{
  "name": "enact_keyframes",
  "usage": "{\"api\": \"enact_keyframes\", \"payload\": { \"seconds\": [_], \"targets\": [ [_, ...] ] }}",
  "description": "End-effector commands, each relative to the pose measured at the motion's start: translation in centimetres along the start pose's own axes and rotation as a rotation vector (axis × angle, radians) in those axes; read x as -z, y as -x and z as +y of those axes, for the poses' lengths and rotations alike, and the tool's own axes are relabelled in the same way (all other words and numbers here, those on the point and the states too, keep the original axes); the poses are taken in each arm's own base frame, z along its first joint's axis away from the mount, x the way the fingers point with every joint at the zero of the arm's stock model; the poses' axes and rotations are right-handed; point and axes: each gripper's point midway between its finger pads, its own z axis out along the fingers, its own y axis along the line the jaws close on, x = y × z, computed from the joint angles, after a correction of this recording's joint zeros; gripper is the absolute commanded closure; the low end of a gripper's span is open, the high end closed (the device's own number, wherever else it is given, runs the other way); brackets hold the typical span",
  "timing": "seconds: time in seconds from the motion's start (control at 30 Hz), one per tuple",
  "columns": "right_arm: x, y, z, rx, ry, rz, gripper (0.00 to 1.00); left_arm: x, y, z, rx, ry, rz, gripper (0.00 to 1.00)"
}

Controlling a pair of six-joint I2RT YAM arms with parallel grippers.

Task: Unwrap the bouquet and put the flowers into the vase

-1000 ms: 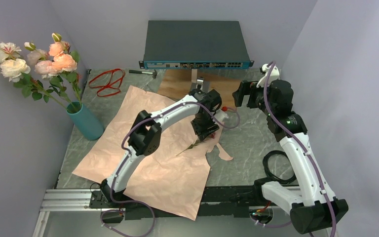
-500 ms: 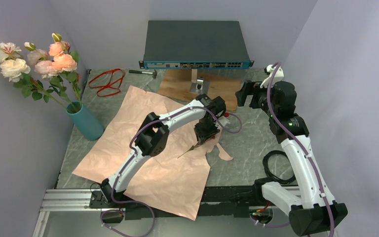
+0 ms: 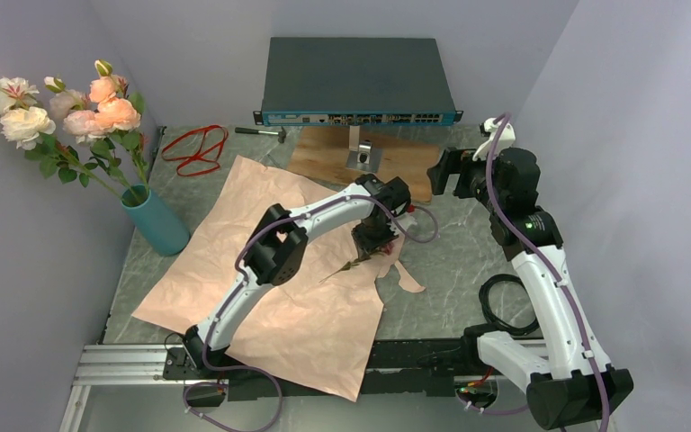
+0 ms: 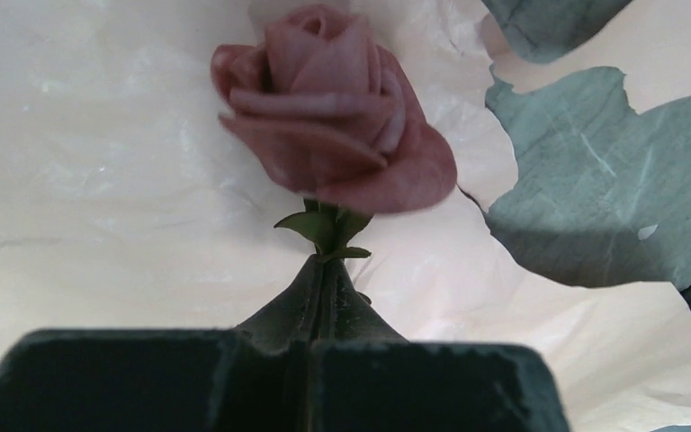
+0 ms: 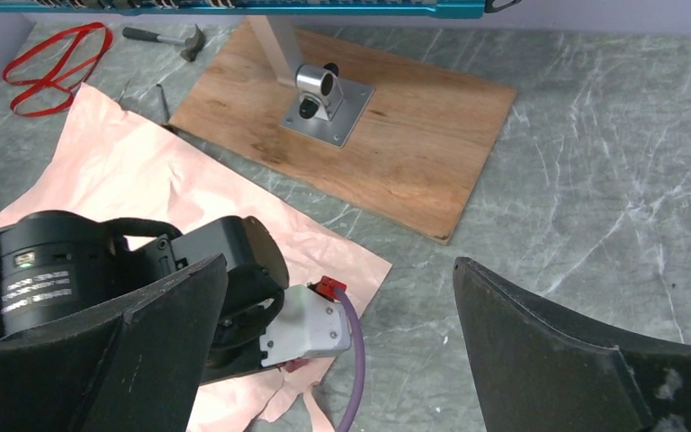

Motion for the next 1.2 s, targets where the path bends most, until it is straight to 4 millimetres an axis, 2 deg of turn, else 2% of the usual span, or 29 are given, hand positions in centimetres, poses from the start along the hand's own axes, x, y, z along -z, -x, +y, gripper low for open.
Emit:
{"api": "enact_keyframes", "payload": {
  "seconds": [0.0, 0.13, 0.3, 0.57, 0.9, 1.07, 1.17],
  "targets": [
    [-0.1, 1.1, 0.4, 0.008, 0.023, -0.030, 0.02, 5.4, 2.1, 0.1, 0.008, 0.033, -0.167, 1.00],
    [0.0, 1.4, 0.6, 0.012, 0.032, -0.034, 0.02, 9.1, 2.3, 1.1, 0.040, 0.049, -0.279, 1.00],
    [-0.1, 1.8, 0.7, 0.020, 0.036, -0.036, 0.02, 14.1, 1.3, 2.7, 0.090, 0.063, -0.442, 1.00],
    [-0.3, 2.1, 1.6, 0.027, 0.091, -0.032, 0.02, 22.7, -2.9, 5.3, 0.139, 0.073, -0.674, 1.00],
    [-1.1, 0.9, 4.5, 0.019, 0.268, 0.036, 0.05, 33.5, -10.5, 11.4, 0.298, 0.256, -0.890, 1.00],
    [-2.0, -0.2, 5.3, 0.026, 0.322, 0.093, 0.05, 37.6, -16.4, 14.4, 0.490, 0.376, -1.011, 1.00],
    [-2.8, -0.6, 5.6, 0.036, 0.346, 0.116, 0.06, 39.2, -20.5, 15.9, 0.599, 0.497, -1.052, 1.00]
  ]
}}
